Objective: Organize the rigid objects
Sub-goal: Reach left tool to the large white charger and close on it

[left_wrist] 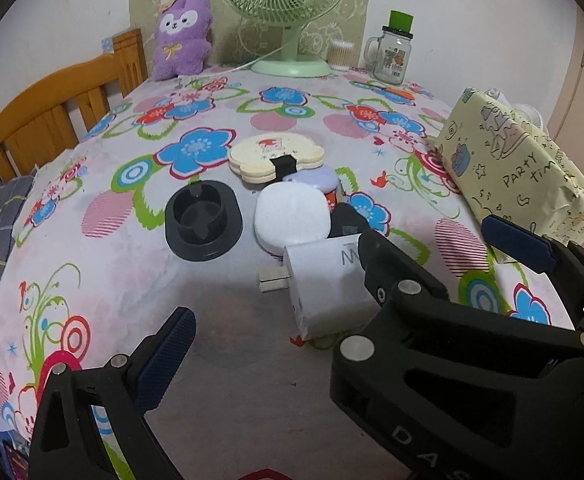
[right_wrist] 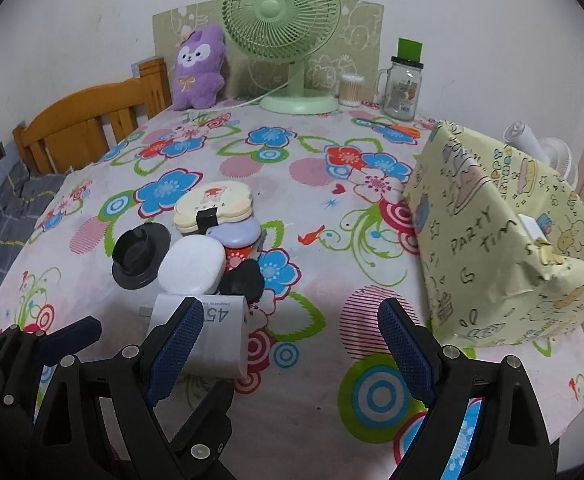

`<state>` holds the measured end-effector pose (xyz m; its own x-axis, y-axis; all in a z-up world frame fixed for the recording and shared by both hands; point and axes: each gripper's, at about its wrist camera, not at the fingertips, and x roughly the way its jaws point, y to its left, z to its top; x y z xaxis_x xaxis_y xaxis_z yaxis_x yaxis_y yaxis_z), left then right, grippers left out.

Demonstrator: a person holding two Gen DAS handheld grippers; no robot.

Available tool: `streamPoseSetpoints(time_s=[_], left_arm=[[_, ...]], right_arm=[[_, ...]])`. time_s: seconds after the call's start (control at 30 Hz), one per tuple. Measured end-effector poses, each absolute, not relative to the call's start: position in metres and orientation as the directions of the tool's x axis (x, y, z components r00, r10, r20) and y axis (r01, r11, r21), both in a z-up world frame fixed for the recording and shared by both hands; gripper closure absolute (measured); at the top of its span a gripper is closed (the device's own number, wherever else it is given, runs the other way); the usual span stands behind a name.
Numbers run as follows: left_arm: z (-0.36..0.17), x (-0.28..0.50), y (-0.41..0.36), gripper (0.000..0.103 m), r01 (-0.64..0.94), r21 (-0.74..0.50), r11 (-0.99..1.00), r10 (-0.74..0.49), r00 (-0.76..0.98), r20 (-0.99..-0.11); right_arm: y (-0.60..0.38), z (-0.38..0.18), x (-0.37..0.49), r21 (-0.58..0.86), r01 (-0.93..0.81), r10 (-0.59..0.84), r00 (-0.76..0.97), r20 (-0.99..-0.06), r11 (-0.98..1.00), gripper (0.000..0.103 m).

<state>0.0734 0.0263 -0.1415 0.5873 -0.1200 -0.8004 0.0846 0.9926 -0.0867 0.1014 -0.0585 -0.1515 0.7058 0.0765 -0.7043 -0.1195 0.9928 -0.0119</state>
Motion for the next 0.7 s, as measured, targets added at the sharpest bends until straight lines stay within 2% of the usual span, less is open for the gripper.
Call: streamPoseSetpoints(time_s=[0.4, 0.43, 0.53, 0.7], left_arm=[[-0.145, 0.088, 0.01, 0.003, 0.085, -0.098, 0.992, -0.129, 0.58, -0.804], [-0.145, 0.089, 0.009, 0.005, 0.08, -0.096, 0.992, -0.125, 0.584, -0.802], [-0.144, 0.091, 0.007, 0.022, 0.074, -0.08, 0.994, -0.108, 0.594, -0.797], [-0.143, 0.091, 0.01, 0.024, 0.07, -0.087, 0.994, -0.112, 0.593, -0.797]], right_arm=[[-0.077, -0.154, 0.116, -0.026, -0.075, 0.034, 0.694, -0.719, 0.997, 0.012], [-0.078, -0.155, 0.118, -0.018, -0.073, 0.037, 0.691, -0.722, 0.997, 0.012], [-0.081, -0.158, 0.121, 0.01, -0.076, 0.059, 0.676, -0.735, 0.997, 0.012], [-0.076, -0.157, 0.122, 0.015, -0.097, 0.077, 0.677, -0.732, 0.995, 0.012]])
